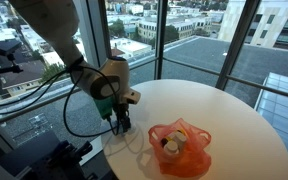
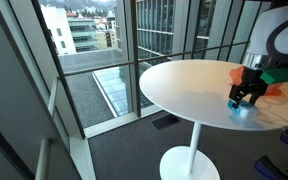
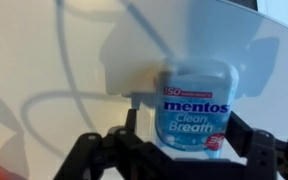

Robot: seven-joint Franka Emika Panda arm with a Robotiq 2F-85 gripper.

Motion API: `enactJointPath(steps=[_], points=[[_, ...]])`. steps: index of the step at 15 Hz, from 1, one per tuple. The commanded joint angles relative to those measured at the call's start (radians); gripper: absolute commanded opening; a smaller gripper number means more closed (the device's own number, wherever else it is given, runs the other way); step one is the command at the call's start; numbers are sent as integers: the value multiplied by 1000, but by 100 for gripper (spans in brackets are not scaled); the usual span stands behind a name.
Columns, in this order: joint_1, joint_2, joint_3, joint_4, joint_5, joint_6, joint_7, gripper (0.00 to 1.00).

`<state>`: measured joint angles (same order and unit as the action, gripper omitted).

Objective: Put the blue box in the plastic bag

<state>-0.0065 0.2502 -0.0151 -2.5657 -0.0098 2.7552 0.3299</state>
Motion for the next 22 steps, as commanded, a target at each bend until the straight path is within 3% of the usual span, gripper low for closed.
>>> enactJointPath(steps=[1,3,4,13,22], points=[[27,20,-29,26,7,0,-3,56],[30,10,-35,27,12,-5,-6,41],[27,-2,-34,26,19,-8,-13,39],[-20,-188,-77,27,37,-48,-27,39],[-115,-234,-133,213,23,-195,-19,39]])
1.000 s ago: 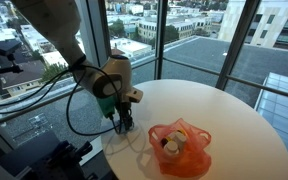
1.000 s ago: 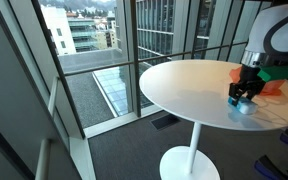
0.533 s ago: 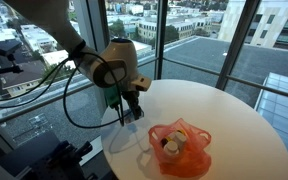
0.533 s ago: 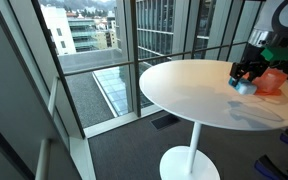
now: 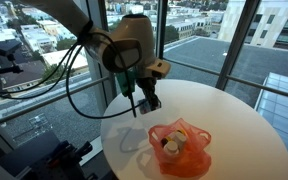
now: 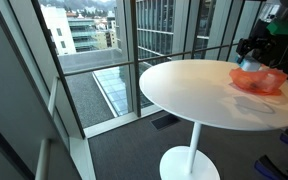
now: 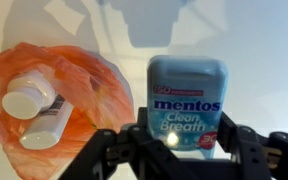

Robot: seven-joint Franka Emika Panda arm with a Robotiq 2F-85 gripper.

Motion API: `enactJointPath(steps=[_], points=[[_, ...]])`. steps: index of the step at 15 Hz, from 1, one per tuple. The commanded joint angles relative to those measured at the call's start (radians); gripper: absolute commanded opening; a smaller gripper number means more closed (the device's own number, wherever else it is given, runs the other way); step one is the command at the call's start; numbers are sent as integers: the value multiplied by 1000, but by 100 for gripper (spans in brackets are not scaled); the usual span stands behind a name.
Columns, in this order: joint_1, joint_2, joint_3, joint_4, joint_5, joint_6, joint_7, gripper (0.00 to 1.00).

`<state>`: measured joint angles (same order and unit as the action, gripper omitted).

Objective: Put the blue box in the plastic bag

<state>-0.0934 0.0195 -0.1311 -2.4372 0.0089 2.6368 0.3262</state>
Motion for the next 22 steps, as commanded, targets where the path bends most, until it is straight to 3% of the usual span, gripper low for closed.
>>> enactJointPath(steps=[1,7,14,18,22], points=[[-37,6,-23,122,6,-98,-15,39],[-83,90,-58,324,36,-186,-40,39],[-130,272,-71,503,127,-193,-113,39],[-158,343,-71,556,150,-195,-141,39],[-160,347,-84,525,123,-177,-127,39]])
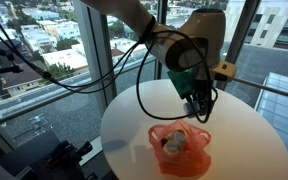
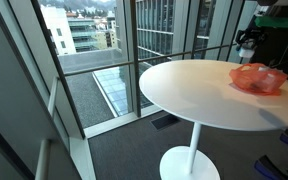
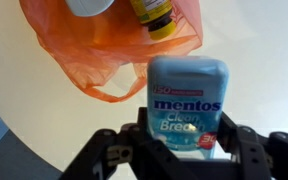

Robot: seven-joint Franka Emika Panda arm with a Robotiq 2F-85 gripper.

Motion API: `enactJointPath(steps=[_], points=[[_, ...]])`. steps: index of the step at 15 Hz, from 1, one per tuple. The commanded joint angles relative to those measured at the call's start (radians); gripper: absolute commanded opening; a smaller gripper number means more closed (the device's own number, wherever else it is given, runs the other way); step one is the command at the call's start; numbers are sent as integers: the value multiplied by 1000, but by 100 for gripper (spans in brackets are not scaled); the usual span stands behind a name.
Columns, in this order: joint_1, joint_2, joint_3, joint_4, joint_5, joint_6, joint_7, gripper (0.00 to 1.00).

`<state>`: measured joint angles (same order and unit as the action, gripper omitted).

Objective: Put the blue box in the plastic bag

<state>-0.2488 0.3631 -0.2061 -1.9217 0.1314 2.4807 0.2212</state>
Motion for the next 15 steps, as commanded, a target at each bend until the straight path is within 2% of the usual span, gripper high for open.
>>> enactJointPath(steps=[1,15], points=[[1,3,-16,-4,-12,-13,-15,39],[63,53,-80,-84,-200,83,39,39]])
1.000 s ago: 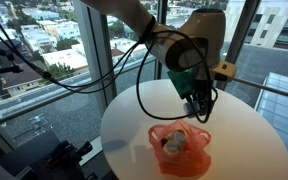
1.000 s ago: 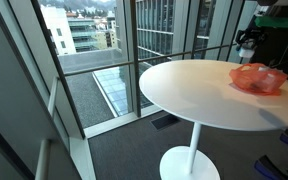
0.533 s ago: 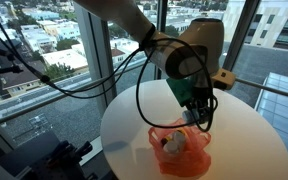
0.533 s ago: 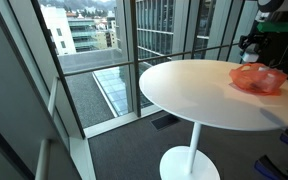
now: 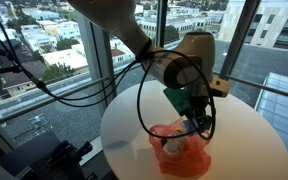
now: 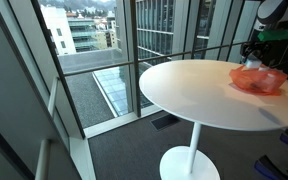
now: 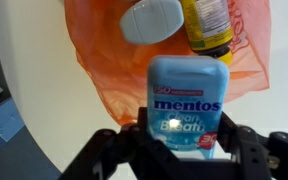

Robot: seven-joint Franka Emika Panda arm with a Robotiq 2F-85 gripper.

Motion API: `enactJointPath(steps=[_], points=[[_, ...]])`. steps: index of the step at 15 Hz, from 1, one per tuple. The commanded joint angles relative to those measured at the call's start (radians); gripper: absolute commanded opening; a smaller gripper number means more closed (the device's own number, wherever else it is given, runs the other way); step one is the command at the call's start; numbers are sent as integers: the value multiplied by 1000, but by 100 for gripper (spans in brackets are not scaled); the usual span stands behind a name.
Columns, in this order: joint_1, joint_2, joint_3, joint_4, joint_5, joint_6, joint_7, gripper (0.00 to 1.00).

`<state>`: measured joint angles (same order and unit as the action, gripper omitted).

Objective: Put the blue box in the plastic bag

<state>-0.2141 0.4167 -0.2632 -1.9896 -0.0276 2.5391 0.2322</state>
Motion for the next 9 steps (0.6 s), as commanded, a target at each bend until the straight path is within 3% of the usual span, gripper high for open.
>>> enactJointPath(steps=[1,9], points=[[36,1,-27,-21,-50,30,31,39],[82,-7,-44,-66,-103,53,47,39]])
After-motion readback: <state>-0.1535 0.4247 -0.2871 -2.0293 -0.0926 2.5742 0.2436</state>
